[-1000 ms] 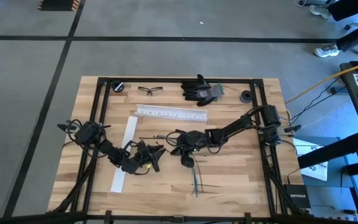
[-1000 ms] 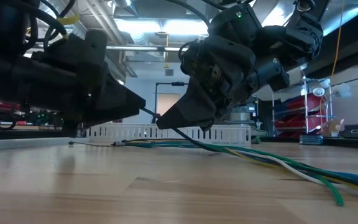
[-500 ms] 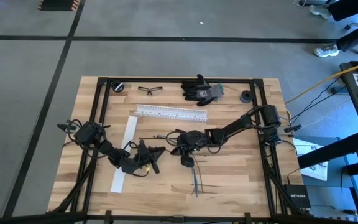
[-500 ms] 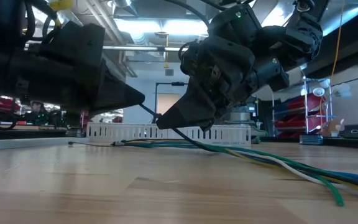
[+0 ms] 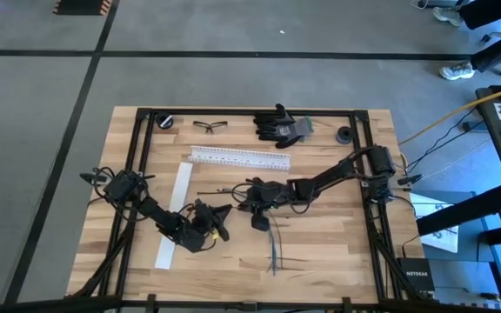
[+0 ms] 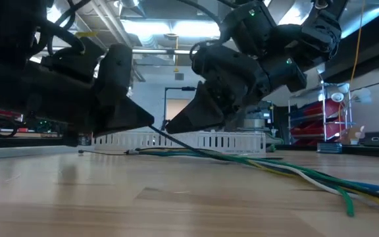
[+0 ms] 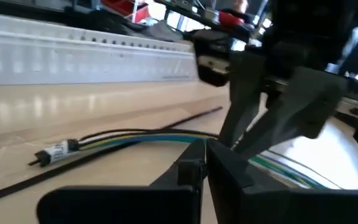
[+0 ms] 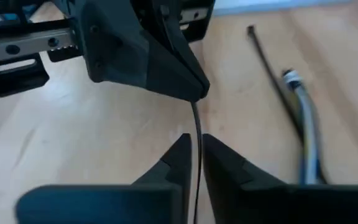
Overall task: Ziptie cables
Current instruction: Wrap the black zip tie on the cable
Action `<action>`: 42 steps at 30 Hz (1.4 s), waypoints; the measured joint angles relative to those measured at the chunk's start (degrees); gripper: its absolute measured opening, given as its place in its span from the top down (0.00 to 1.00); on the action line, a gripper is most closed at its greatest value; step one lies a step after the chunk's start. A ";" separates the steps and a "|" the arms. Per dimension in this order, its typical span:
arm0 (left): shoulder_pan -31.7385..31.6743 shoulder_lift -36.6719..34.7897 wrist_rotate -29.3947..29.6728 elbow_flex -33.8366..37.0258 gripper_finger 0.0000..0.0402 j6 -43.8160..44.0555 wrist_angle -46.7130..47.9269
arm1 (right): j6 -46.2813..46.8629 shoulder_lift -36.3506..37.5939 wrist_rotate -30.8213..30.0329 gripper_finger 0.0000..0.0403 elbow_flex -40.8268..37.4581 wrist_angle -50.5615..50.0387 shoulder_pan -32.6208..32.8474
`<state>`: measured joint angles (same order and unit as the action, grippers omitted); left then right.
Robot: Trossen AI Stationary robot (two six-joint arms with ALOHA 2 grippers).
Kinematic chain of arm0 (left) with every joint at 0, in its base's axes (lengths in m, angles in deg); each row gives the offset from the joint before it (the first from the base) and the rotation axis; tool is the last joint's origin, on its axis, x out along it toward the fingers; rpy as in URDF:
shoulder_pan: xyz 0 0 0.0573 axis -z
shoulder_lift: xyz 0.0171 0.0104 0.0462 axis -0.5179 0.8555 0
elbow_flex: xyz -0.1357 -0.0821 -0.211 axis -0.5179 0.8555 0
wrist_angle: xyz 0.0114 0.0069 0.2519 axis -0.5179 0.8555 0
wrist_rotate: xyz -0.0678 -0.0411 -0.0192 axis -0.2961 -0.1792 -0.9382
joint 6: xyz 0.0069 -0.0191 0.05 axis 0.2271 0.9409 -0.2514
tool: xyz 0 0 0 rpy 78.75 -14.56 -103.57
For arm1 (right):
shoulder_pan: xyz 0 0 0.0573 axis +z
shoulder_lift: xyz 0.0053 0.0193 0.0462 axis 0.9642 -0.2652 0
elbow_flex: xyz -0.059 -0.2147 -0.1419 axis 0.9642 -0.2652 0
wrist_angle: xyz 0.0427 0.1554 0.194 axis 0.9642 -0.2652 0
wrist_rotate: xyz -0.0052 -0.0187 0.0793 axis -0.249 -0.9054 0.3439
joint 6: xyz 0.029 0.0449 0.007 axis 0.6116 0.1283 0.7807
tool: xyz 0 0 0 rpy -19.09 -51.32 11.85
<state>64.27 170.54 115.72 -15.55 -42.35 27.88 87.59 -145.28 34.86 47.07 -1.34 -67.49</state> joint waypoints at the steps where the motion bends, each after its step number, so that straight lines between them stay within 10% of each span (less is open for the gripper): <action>1: 0.00 0.00 0.46 0.01 1.00 0.16 -0.13 | -1.18 0.52 -0.59 0.89 0.00 -0.36 0.00; 15: -0.17 0.00 0.44 0.01 1.00 1.34 -0.48 | -21.41 18.84 -9.97 0.70 -1.81 -43.49 -0.63; 32: -0.17 0.00 -0.23 0.01 1.00 1.40 -0.76 | -17.82 19.46 -2.83 0.93 -16.06 -32.17 -2.67; 42: 1.07 -3.28 -0.37 -1.09 1.00 0.46 -2.03 | 7.55 20.72 9.85 1.00 -12.43 -43.21 -2.93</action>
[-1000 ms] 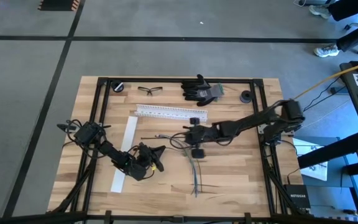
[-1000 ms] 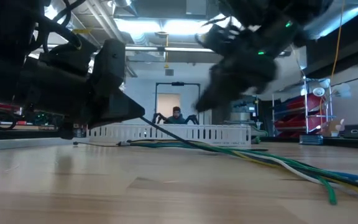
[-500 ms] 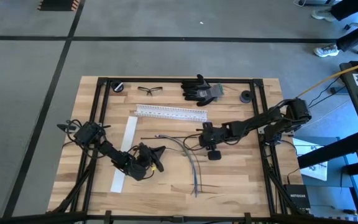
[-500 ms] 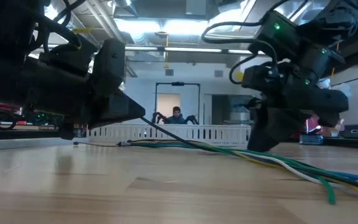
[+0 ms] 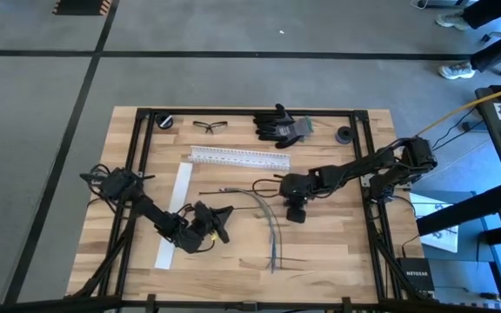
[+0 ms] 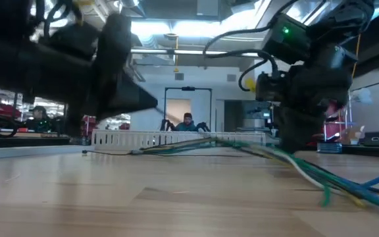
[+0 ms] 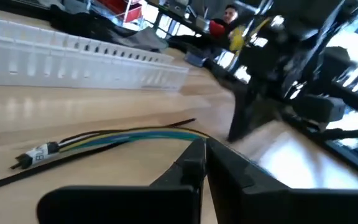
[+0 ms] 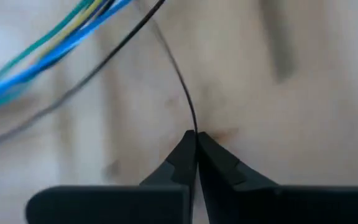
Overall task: Ziptie cables
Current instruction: Wrap the black zip tie on the cable
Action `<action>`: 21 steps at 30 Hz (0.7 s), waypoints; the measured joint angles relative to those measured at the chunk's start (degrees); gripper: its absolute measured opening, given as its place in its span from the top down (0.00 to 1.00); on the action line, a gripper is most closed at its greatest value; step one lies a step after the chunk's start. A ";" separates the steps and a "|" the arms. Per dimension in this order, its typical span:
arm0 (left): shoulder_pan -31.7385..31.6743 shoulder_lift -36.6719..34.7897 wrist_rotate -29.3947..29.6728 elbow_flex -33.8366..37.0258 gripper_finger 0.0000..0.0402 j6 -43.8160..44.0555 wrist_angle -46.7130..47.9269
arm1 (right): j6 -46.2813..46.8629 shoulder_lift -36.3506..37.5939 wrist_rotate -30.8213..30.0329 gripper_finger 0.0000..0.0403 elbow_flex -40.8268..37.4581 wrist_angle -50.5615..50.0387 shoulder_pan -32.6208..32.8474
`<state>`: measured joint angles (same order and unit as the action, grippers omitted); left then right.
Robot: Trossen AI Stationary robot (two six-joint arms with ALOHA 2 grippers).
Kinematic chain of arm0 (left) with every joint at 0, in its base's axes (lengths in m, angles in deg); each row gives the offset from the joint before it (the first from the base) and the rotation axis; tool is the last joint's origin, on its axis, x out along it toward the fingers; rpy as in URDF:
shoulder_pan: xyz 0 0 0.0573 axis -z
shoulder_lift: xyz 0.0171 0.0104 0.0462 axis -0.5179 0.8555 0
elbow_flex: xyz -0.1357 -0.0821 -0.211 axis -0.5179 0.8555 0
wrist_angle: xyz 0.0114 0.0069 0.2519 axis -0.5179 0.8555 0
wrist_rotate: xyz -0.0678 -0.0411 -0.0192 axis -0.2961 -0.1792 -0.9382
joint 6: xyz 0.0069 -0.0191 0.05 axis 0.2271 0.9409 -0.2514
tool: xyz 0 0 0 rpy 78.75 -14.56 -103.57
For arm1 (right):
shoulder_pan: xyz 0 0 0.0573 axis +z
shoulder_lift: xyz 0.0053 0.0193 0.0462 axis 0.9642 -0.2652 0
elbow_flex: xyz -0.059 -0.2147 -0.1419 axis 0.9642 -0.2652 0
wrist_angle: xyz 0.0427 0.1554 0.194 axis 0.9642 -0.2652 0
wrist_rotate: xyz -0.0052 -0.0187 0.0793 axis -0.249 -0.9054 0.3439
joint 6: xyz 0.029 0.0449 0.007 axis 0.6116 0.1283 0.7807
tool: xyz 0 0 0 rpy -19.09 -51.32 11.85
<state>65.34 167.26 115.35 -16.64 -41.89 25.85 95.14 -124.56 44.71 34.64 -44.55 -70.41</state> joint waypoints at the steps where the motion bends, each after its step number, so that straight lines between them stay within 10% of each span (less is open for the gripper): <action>1: 0.11 -0.67 -0.02 0.01 1.00 0.70 0.15 | 1.93 -0.02 3.07 1.00 0.41 -1.01 0.04; 6: -0.46 -3.23 -1.99 -0.03 1.00 10.05 8.72 | 6.42 -0.20 17.99 1.00 0.83 -6.43 0.32; 12: -2.53 -3.47 -8.65 -2.09 1.00 30.32 30.33 | 7.33 -0.17 21.03 1.00 0.85 -14.23 0.31; 21: -6.26 -2.91 -15.94 -9.21 1.00 18.75 34.30 | 4.38 -0.15 17.06 1.00 0.89 -8.44 0.28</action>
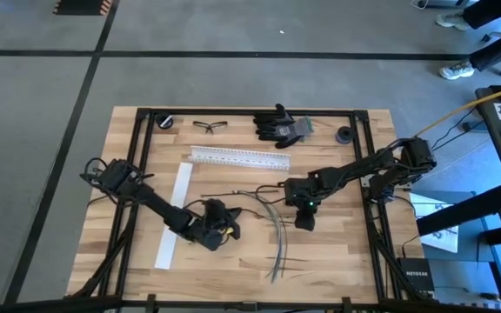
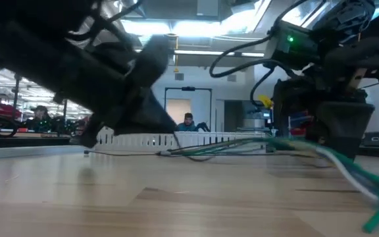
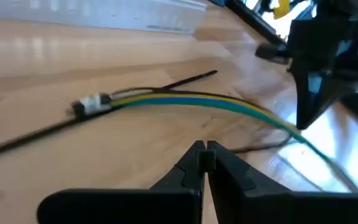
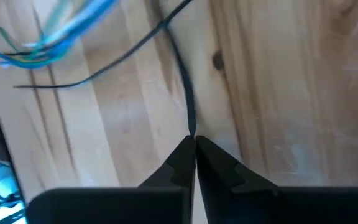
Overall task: Ziptie cables
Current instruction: Wrap the black zip tie on the cable
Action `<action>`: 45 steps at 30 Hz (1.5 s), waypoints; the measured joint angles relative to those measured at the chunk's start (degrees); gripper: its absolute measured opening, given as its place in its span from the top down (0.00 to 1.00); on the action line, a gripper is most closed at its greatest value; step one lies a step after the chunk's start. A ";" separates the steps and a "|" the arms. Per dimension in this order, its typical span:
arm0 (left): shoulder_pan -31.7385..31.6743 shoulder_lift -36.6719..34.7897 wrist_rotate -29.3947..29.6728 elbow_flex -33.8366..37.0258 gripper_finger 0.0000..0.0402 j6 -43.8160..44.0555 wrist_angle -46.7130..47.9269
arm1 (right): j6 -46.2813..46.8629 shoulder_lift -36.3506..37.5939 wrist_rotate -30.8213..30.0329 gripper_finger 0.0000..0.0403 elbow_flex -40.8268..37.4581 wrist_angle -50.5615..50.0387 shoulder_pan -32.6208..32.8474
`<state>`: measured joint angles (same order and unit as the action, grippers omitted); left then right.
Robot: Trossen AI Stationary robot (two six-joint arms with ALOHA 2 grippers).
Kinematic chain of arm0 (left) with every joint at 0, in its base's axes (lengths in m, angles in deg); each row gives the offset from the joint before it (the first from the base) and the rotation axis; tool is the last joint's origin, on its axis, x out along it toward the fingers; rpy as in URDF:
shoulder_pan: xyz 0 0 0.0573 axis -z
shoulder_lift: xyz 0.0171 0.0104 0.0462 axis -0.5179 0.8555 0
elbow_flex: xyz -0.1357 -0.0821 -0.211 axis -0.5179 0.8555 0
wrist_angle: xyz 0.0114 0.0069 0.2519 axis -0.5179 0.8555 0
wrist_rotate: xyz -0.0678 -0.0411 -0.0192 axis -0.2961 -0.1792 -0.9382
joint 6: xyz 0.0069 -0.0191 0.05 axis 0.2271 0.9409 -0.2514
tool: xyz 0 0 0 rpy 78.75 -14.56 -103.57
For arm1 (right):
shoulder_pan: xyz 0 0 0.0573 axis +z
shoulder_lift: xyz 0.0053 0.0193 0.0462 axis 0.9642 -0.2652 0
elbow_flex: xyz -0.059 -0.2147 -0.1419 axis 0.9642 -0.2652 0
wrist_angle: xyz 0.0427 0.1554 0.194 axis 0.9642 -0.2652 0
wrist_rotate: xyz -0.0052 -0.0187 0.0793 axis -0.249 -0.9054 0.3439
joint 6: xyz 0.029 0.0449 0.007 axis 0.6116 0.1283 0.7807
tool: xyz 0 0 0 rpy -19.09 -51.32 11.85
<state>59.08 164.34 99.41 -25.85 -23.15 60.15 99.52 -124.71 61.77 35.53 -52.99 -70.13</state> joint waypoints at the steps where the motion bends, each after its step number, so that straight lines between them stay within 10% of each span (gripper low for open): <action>1: -0.36 0.23 -0.28 -0.47 1.00 -0.44 0.85 | -0.18 0.04 -0.61 1.00 0.02 -0.15 0.00; 16: -1.78 0.36 -1.94 -0.70 1.00 -1.28 3.70 | 1.20 7.02 -1.52 0.74 0.09 -10.38 1.03; 21: -1.69 0.34 -1.89 -0.70 1.00 -1.06 3.83 | 1.53 12.92 -11.71 0.66 0.09 -10.30 6.18; 35: -1.32 0.34 -2.79 -0.70 1.00 -0.47 1.84 | -3.01 13.32 -43.08 0.65 -11.02 10.68 33.81; 45: -1.34 4.01 -3.54 -4.73 1.00 -0.21 -0.03 | -17.48 6.19 -47.08 0.65 -19.68 36.29 40.79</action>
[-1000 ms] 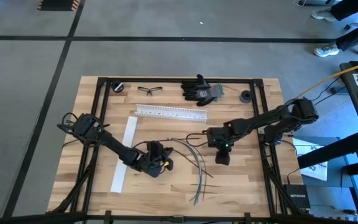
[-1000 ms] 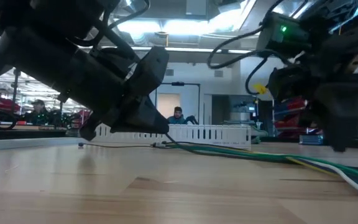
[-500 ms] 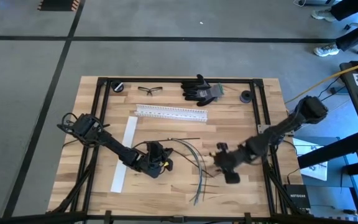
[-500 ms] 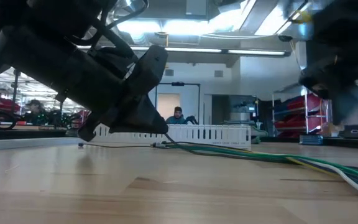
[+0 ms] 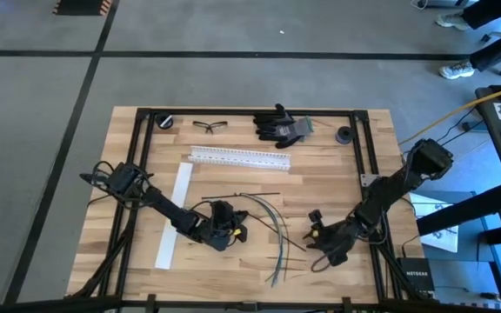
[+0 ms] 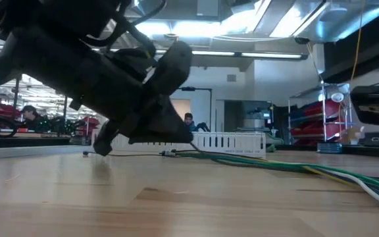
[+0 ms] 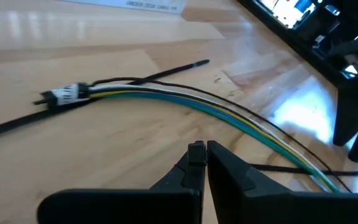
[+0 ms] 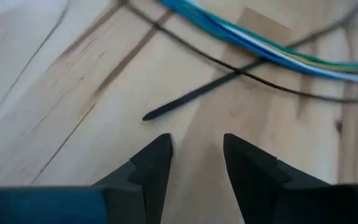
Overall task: Ziptie cables
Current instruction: Wrap the black zip tie on the cable
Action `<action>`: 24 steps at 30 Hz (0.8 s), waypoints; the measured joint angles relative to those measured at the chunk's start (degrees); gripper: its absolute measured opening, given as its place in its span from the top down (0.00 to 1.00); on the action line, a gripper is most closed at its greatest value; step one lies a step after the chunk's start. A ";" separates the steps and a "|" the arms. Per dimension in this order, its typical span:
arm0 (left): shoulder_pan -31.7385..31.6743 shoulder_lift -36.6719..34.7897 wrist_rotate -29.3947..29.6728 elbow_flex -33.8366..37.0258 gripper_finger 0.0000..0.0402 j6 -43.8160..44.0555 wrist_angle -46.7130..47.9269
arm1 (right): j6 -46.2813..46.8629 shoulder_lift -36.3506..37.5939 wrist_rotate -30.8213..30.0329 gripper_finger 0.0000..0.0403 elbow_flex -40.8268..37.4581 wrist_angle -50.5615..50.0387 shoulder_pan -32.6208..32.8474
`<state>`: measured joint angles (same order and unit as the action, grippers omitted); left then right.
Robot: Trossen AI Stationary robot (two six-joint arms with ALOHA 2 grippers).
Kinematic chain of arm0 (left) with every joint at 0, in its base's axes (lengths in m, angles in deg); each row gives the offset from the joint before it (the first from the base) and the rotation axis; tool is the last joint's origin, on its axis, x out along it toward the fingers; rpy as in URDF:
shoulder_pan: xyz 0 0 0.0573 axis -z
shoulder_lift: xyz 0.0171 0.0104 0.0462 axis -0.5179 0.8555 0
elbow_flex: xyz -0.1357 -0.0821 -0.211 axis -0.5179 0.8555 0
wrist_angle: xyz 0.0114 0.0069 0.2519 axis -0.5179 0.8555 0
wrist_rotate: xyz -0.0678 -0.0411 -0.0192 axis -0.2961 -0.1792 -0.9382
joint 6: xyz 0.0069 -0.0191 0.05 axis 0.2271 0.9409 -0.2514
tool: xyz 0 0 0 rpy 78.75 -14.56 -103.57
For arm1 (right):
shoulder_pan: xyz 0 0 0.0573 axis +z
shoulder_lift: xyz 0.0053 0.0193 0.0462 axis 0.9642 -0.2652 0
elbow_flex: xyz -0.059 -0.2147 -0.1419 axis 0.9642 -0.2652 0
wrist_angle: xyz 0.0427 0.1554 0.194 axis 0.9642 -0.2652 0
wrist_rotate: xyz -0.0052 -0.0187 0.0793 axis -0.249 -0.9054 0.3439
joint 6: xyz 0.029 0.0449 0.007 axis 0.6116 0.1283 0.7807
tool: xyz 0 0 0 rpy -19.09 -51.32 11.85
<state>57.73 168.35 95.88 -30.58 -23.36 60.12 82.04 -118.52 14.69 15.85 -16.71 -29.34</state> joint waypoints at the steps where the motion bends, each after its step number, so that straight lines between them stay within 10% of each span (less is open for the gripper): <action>1: -0.01 0.28 0.00 -0.52 1.00 -0.58 0.24 | -1.13 -1.10 -0.72 0.65 0.09 0.66 0.45; 24: -0.96 0.86 -0.02 -1.68 1.00 -1.60 0.53 | -14.33 -6.13 -3.27 0.65 0.02 6.62 5.94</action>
<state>56.77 169.21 95.86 -32.26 -24.96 60.65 67.71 -124.65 11.42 15.88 -10.09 -23.40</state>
